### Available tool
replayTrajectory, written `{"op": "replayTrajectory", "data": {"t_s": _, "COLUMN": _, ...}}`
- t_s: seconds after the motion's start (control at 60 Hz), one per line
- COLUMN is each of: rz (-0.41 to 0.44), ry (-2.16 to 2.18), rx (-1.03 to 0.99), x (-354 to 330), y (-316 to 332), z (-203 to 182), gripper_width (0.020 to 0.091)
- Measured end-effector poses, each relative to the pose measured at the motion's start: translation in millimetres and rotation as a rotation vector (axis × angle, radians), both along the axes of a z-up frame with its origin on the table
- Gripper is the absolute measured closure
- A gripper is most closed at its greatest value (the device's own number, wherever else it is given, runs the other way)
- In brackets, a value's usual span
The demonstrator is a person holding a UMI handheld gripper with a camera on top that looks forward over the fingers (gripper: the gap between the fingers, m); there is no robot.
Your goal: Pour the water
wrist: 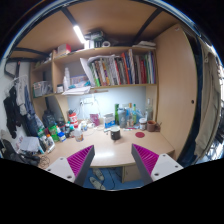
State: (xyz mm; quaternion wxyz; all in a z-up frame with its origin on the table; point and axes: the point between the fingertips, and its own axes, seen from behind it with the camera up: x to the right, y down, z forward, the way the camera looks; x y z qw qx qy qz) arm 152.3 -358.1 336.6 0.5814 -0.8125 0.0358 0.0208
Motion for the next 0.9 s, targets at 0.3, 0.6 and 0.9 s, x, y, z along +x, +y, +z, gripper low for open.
{"op": "replayTrajectory", "data": {"t_s": 0.3, "rz": 0.011, "ry": -0.03, "rx": -0.009, "x": -25, "y": 11, "z": -25, "gripper_width": 0.028}}
{"op": "replayTrajectory", "data": {"t_s": 0.6, "rz": 0.209, "ry": -0.038, "rx": 0.014, "x": -114, "y": 122, "z": -121, "gripper_width": 0.0279}}
{"op": "replayTrajectory", "data": {"t_s": 0.9, "rz": 0.365, "ry": -0.068, "rx": 0.066, "x": -228, "y": 295, "z": -228, "gripper_width": 0.029}}
